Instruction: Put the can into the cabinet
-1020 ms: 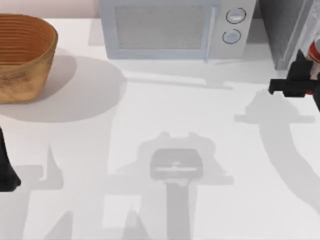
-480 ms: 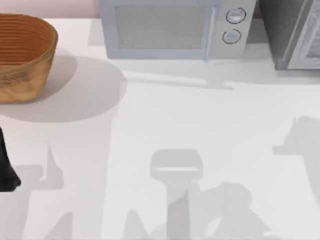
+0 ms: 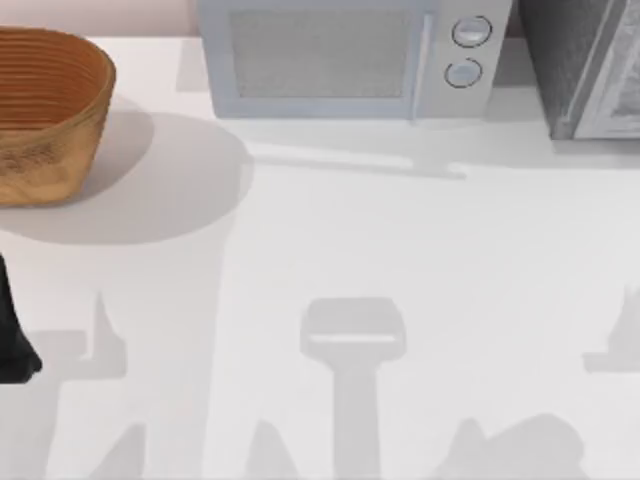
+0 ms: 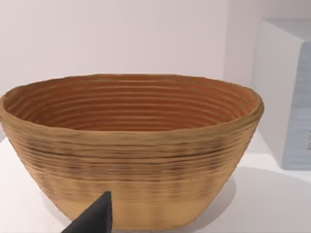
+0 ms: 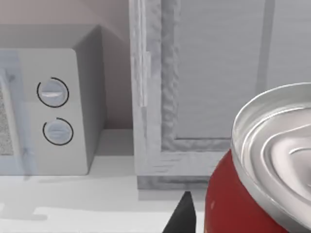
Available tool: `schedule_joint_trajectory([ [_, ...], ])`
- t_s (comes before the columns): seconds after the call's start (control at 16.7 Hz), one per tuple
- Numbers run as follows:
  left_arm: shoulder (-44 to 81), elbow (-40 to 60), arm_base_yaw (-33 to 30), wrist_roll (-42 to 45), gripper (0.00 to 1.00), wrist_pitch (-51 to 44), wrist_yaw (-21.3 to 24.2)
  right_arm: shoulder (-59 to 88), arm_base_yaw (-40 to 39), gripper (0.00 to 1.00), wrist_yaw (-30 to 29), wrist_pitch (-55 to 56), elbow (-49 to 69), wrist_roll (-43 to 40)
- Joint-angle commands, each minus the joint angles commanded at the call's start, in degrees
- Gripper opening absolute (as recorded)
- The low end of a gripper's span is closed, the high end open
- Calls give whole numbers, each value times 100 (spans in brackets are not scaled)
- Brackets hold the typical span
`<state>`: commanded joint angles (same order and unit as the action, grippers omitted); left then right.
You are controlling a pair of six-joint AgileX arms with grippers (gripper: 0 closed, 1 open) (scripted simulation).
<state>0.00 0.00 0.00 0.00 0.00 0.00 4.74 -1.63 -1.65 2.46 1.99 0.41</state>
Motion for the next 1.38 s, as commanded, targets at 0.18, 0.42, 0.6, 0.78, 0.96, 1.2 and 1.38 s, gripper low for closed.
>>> schedule_joint_trajectory([
  [0.18, 0, 0, 0, 0, 100, 0, 0, -444, 152, 0, 154, -230, -186, -38],
  [0.42, 0, 0, 0, 0, 100, 0, 0, -474, 163, 0, 165, -246, -199, -41],
  [0.6, 0, 0, 0, 0, 100, 0, 0, -395, 142, 0, 144, -252, -123, -29],
  [0.78, 0, 0, 0, 0, 100, 0, 0, 84, 97, 0, 47, -395, 424, -28],
  [0.96, 0, 0, 0, 0, 100, 0, 0, 951, -12, 0, -94, -666, 1492, -23],
  [1.2, 0, 0, 0, 0, 100, 0, 0, 2485, -233, 0, -307, -1158, 3469, -3],
  [1.38, 0, 0, 0, 0, 100, 0, 0, 3743, -421, 0, -473, -1565, 5144, 17],
])
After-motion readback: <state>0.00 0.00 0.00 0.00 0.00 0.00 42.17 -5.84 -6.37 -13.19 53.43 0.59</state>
